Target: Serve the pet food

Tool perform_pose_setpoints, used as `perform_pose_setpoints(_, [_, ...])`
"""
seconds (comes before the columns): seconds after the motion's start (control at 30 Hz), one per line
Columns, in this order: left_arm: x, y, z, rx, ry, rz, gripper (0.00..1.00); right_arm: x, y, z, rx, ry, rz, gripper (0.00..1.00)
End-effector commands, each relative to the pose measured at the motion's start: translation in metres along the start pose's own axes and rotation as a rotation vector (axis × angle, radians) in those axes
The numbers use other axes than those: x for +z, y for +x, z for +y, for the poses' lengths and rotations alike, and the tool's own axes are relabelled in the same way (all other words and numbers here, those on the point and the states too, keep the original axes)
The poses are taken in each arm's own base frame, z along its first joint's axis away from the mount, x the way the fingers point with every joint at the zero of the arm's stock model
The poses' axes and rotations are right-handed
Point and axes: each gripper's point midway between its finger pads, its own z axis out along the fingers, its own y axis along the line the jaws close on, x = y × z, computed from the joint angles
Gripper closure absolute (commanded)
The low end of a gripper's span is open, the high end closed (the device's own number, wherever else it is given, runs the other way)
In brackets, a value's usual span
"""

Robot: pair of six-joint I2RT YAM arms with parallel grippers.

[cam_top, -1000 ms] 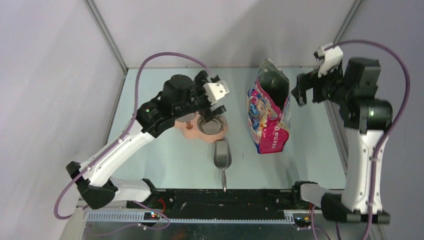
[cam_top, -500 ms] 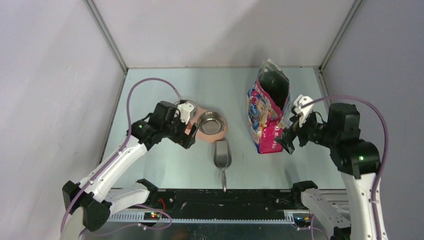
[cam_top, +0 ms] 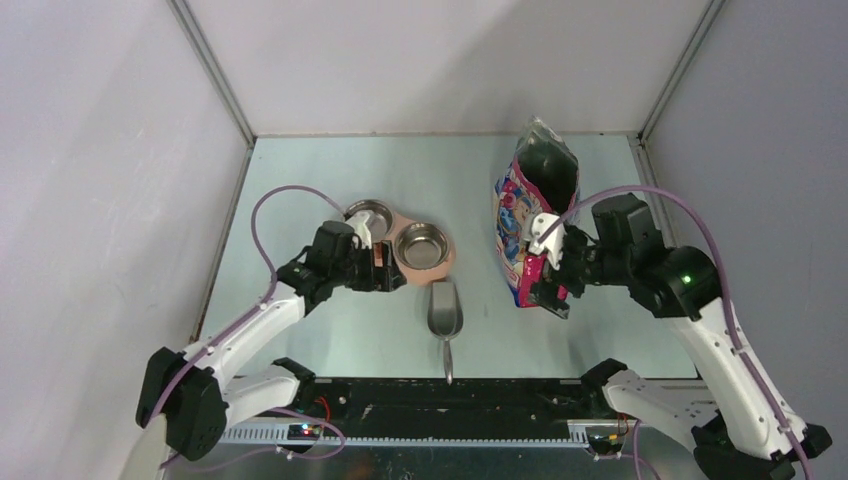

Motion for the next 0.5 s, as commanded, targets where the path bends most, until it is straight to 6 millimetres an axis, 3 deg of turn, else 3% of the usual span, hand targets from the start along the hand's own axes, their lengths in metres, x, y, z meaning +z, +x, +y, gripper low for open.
perform_pose_setpoints(0.0, [0.019, -0.038, -0.026, -0.137, 0.118, -0.186, 0.20, -0.037, 0.012, -0.003, 0.011, 0.108, 0.046, 0.01])
perform_pose_setpoints(0.1, [0.031, -0.026, -0.027, -0.084, 0.106, -0.161, 0.32, -0.055, 0.041, -0.043, 0.211, 0.386, 0.174, 0.00])
perform_pose_setpoints(0.23, [0.040, -0.012, -0.044, -0.002, 0.146, -0.120, 0.37, -0.076, 0.091, -0.077, 0.243, 0.603, 0.395, 0.00])
perform_pose_setpoints(0.33, [0.047, -0.005, -0.052, 0.034, 0.147, -0.083, 0.38, -0.074, 0.114, -0.070, 0.170, 0.568, 0.468, 0.00])
perform_pose_setpoints(0.47, [0.060, 0.000, -0.057, 0.042, 0.131, -0.035, 0.44, -0.058, 0.105, -0.051, 0.180, 0.491, 0.328, 0.00])
